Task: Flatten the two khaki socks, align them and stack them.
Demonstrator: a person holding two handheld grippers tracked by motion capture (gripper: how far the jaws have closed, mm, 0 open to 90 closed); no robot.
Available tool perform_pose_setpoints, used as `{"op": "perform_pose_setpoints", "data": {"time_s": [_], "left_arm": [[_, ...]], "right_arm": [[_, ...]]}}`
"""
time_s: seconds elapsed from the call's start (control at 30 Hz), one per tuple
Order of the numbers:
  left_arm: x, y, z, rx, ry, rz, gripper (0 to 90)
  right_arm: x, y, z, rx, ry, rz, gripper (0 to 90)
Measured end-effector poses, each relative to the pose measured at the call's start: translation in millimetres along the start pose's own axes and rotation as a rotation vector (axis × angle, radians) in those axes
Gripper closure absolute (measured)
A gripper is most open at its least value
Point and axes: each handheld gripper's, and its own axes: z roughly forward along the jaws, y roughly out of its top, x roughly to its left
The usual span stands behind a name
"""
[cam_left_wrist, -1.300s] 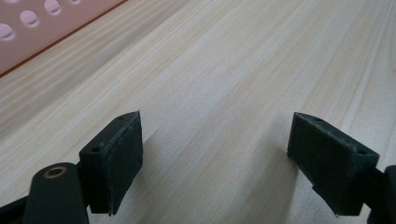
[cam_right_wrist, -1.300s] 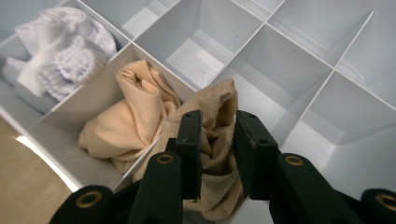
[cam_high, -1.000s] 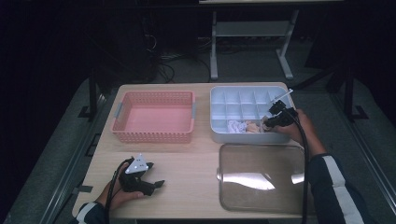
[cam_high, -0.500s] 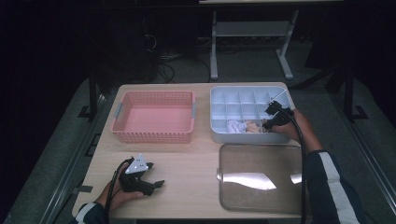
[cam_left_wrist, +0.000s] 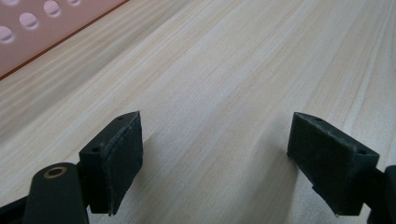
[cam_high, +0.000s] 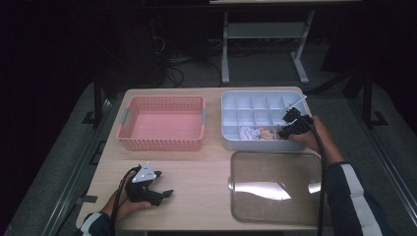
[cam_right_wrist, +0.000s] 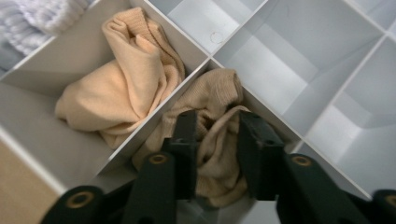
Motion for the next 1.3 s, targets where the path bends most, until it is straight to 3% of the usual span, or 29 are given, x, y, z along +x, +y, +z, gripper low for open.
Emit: {"op": "perform_pose_setpoints", "data": {"time_s": [0.33, 0.5, 0.7, 0.97, 1.13, 1.3], "left_arm": [[2.4, 4.5, 4.9, 0.001, 0.000, 0.000, 17.1], [2.9, 6.4, 7.4, -0.003, 0.000, -0.001, 16.7], [3.6, 10.4, 11.6, 0.001, -0.006, 0.002, 16.1], [-0.6, 17.3, 19.5, 0.007, -0.010, 0.011, 13.6], [-13.9, 23.6, 26.8, 0.003, -0.042, 0.038, 13.5], [-29.8, 31.2, 35.0, 0.009, -0.083, 0.079, 13.5]], "right_arm": [[1.5, -23.6, -43.2, -0.129, -0.021, 0.019, 52.4], [6.4, -46.4, -66.9, -0.219, -0.029, 0.033, 49.8], [17.7, -80.8, -84.9, -0.282, -0.003, 0.008, 43.4], [25.8, -138.8, -73.6, -0.225, 0.012, 0.048, 35.7], [26.0, -167.7, -64.0, -0.203, 0.016, 0.099, 28.4], [23.2, -185.5, -58.1, -0.204, 0.021, 0.136, 23.5]]}}
